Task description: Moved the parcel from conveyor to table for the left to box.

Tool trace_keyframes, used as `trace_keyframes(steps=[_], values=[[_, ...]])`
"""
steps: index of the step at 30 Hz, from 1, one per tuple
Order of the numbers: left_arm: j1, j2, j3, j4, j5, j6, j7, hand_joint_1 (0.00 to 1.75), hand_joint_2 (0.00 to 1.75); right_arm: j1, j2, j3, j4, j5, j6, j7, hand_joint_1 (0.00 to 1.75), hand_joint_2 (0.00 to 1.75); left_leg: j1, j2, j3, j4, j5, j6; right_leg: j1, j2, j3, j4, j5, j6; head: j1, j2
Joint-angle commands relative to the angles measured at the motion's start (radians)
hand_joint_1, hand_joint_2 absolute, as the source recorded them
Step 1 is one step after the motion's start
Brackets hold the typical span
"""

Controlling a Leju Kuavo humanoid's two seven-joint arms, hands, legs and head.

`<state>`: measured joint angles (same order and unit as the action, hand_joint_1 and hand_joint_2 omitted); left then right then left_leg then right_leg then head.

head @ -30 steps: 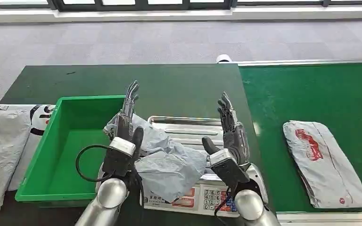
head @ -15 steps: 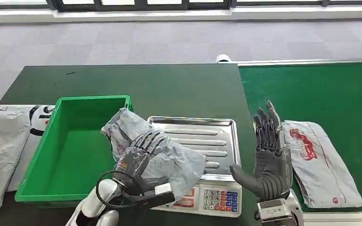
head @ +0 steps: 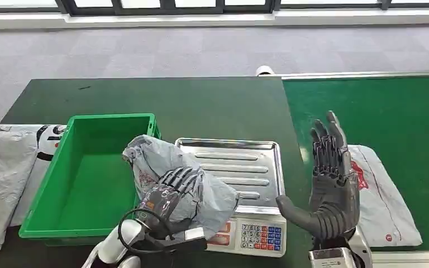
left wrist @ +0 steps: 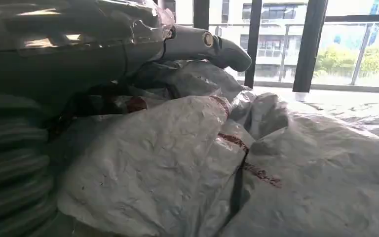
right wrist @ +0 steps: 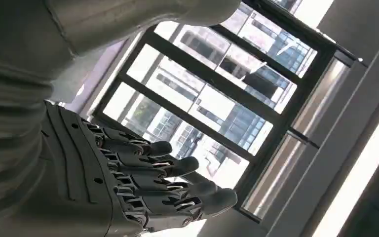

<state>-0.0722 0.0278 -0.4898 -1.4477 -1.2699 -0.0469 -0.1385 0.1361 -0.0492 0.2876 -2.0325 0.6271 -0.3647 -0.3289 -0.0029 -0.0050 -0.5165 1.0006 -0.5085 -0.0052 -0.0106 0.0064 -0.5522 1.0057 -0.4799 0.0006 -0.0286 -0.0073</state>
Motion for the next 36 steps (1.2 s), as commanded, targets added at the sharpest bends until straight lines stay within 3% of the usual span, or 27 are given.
trace_keyframes(steps=[1,14,15,24,36], values=[[-0.038,0.020,-0.032,0.124,0.010,-0.045,-0.005,0.00,1.75,0.031,-0.023,-0.008,-0.028,0.001,-0.021,-0.016,0.00,1.75,0.001,-0.002,0.000,-0.004,0.003,-0.001,0.001,-0.003,0.001,-0.004,0.002,0.000,0.000,0.000],[-0.026,0.027,-0.032,0.120,0.011,-0.045,-0.005,0.00,1.75,0.001,-0.005,-0.002,-0.024,0.004,-0.012,-0.013,0.00,1.75,0.001,0.001,0.002,-0.003,0.001,0.000,0.000,0.000,0.005,-0.003,0.001,0.000,0.000,0.000],[-0.025,0.028,-0.034,0.112,0.014,-0.033,-0.017,1.75,1.75,0.000,-0.004,-0.003,-0.026,0.006,-0.012,-0.012,0.00,1.75,0.001,0.001,0.002,-0.005,0.002,0.000,0.001,0.000,0.004,-0.005,0.003,0.000,0.000,0.000],[-0.049,0.040,-0.038,0.090,0.055,-0.034,-0.062,1.75,1.75,-0.009,0.003,-0.013,-0.040,0.001,0.004,0.002,0.00,1.75,0.001,0.001,-0.002,-0.005,0.004,-0.001,0.001,-0.001,0.001,-0.006,0.005,0.000,0.000,0.000],[-0.099,0.034,-0.069,0.156,0.070,-0.038,-0.087,1.75,1.75,0.002,0.020,-0.010,-0.054,0.029,0.002,0.011,0.00,1.75,0.000,-0.001,0.007,-0.001,0.001,0.000,0.000,-0.003,0.006,-0.001,0.001,0.000,0.000,0.000]])
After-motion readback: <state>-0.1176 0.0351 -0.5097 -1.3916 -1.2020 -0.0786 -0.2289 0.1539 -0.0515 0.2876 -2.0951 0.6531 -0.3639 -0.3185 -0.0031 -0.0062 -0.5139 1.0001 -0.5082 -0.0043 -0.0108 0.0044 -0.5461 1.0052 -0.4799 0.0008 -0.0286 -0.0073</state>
